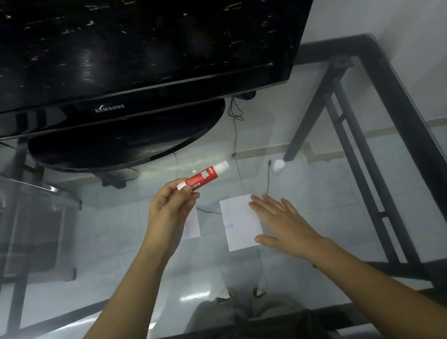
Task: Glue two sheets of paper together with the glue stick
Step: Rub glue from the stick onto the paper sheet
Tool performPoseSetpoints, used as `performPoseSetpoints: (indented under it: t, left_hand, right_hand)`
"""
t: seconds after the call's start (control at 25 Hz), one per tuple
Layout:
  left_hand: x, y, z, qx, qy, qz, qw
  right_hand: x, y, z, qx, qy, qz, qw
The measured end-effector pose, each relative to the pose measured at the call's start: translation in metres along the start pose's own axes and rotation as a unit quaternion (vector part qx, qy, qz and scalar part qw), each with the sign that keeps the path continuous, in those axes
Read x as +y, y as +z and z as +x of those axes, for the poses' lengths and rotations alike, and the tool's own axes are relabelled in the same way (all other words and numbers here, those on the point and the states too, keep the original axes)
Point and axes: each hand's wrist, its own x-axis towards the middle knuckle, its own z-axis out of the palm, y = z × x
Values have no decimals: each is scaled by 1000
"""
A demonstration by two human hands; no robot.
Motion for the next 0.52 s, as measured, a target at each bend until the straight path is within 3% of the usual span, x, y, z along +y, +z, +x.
performPoseSetpoints:
  t: [0.12,0.32,0.44,0.52]
  left_hand:
    - [-14,-2,-7,21,-60,-68,996]
    - [-39,3,-22,41,-151,62,986]
    - [-45,2,-32,-38,-48,265,962]
    - [-47,0,-36,-121,59,413,901]
  right_hand:
    - [2,1,-1,9,-7,31,999]
    - [10,11,-3,16,-20,78,997]
    - [11,14,0,17,-18,85,996]
    - [12,15,0,17,-16,88,996]
